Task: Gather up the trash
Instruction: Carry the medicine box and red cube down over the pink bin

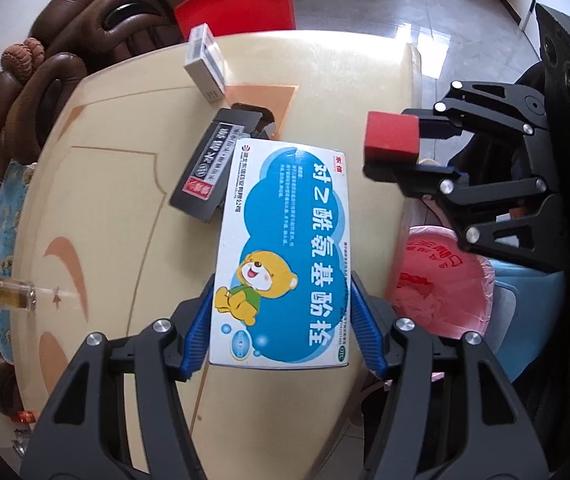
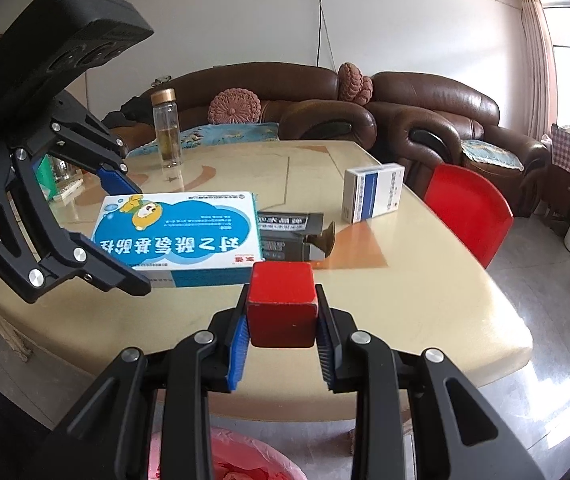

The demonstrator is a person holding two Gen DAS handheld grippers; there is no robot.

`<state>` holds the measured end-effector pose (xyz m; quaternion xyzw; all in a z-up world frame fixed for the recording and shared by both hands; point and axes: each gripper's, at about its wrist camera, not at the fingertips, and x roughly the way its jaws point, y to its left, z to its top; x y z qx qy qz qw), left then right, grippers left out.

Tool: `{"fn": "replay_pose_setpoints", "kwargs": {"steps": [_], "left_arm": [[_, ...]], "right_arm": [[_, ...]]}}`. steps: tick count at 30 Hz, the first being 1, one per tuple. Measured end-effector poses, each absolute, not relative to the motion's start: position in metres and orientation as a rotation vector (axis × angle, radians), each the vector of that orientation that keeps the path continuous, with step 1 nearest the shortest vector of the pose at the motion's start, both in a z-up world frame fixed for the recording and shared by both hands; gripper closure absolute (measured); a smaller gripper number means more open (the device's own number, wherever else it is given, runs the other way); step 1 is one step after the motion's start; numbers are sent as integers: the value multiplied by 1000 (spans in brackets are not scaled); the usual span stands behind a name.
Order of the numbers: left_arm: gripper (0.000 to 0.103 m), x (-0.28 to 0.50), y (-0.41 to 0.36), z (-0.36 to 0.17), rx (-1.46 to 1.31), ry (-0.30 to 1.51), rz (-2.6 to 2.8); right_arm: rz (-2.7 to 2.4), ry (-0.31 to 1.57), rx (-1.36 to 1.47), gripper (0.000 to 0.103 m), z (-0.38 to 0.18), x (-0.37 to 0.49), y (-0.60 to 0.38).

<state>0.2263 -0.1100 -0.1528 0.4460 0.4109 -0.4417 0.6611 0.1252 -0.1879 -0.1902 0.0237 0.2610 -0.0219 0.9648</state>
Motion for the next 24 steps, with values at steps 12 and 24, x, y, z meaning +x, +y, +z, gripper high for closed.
{"fn": "replay_pose_setpoints", "kwargs": {"steps": [12, 24], "left_arm": [[43, 181, -68, -111, 923, 881, -919], [43, 113, -47, -116, 856, 894, -871]], "right_arm": [[-32, 464, 20, 74, -135, 85, -179], [69, 537, -12, 74, -120, 43, -162]]}}
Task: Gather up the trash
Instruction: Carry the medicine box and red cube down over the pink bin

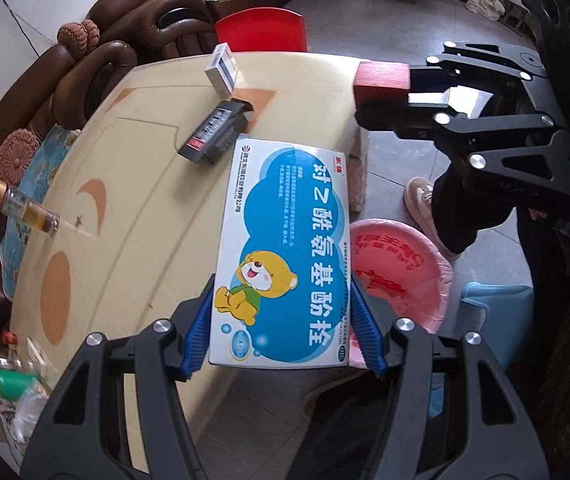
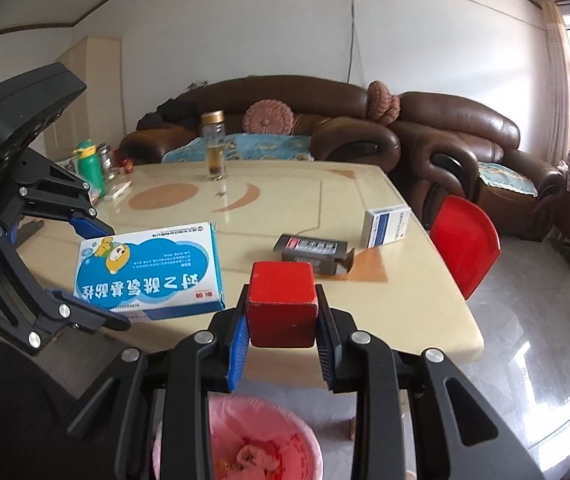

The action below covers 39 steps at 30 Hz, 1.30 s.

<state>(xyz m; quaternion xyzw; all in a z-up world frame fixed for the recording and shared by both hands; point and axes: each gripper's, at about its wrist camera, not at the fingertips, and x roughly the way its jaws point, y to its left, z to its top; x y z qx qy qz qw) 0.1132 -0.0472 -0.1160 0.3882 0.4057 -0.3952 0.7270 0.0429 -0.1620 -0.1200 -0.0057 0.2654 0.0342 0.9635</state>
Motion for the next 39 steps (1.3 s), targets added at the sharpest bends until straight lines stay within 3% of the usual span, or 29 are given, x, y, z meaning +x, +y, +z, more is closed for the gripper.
{"fn": "replay_pose_setpoints", "kwargs": {"steps": [26, 39], "left_arm": [[43, 50, -26, -176, 783, 986, -867], [43, 59, -32, -219, 772, 1078, -917]], "right_arm": [[100, 693, -50, 74, -142, 13, -139], [111, 852, -18, 74, -195, 37, -147]]}}
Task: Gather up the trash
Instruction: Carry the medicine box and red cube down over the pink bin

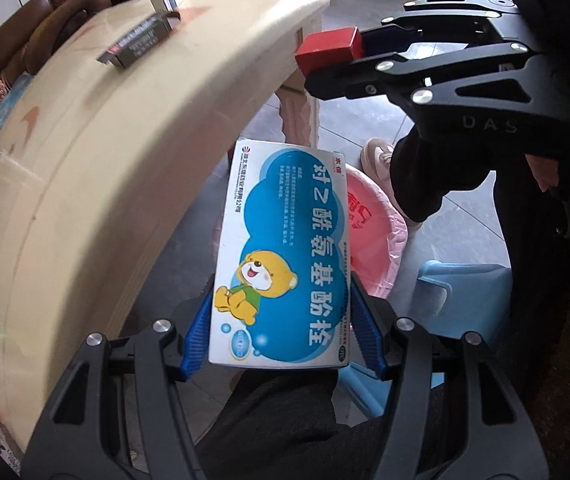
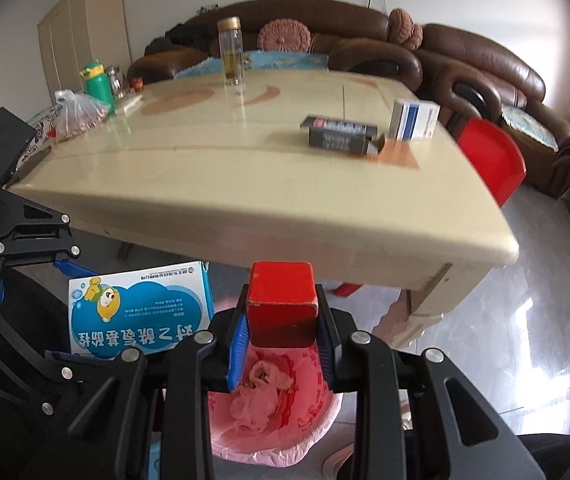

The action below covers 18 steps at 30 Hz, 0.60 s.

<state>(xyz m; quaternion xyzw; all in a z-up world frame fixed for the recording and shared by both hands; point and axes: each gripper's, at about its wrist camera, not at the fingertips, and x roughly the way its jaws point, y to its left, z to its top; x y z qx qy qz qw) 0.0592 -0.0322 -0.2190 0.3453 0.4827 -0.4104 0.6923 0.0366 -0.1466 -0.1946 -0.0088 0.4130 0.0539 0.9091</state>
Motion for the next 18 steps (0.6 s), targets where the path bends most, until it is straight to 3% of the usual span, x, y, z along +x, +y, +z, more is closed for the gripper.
{"fn": "replay_pose_setpoints", "kwargs": {"steps": [18], "left_arm": [[43, 106, -53, -316, 734, 1318, -951]], "right_arm": [[168, 1174, 31, 74, -303, 75, -159]]}}
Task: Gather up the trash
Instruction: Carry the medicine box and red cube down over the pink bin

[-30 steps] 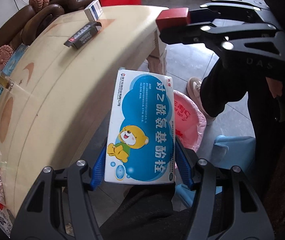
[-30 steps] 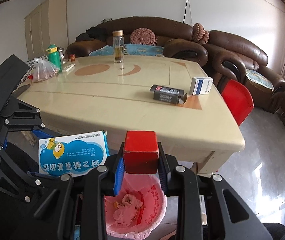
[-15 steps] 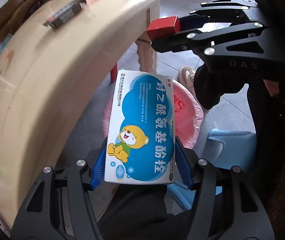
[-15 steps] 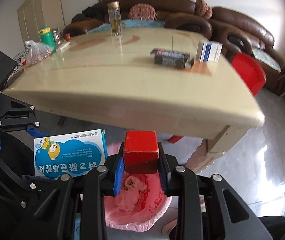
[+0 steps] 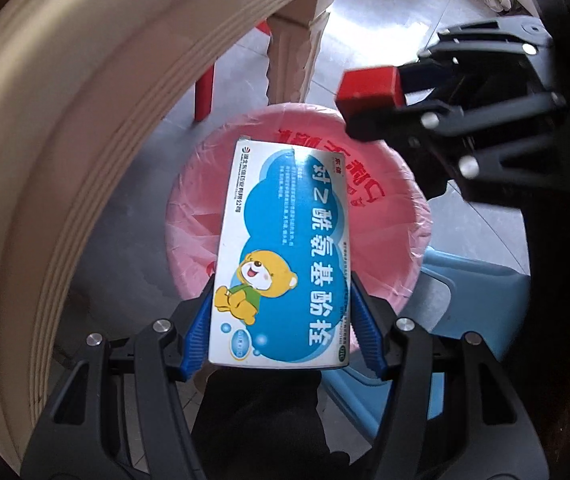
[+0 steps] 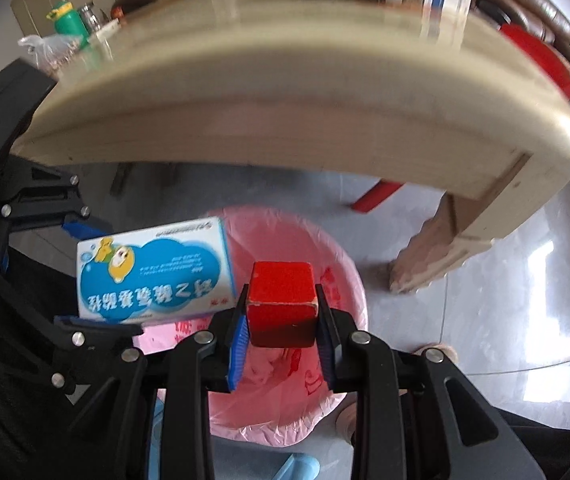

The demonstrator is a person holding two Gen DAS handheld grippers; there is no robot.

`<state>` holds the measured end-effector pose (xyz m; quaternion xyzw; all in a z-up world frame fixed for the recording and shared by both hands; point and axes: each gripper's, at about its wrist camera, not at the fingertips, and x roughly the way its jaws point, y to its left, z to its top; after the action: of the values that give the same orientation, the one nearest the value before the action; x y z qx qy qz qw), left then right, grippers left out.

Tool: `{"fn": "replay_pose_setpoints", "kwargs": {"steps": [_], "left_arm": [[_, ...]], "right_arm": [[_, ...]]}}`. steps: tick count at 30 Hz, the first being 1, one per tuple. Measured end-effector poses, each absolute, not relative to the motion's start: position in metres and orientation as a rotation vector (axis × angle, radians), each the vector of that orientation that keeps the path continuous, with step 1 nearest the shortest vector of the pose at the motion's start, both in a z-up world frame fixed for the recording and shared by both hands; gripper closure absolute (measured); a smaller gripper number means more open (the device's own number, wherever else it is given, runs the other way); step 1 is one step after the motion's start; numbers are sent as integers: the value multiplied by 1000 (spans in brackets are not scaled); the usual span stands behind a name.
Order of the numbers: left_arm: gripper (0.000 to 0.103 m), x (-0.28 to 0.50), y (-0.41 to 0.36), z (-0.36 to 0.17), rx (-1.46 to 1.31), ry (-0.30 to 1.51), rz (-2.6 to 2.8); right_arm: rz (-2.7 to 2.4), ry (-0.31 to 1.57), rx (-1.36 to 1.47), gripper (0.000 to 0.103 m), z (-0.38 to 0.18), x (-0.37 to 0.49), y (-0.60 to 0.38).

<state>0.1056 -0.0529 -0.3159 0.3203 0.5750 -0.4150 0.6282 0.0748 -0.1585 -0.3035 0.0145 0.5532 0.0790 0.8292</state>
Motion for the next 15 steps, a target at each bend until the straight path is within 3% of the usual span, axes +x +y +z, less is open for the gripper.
{"fn": "replay_pose_setpoints", "kwargs": {"steps": [15], "left_arm": [[43, 123, -60, -379, 793, 1486, -936]], "right_arm": [[261, 1329, -9, 74, -358, 85, -140]]}}
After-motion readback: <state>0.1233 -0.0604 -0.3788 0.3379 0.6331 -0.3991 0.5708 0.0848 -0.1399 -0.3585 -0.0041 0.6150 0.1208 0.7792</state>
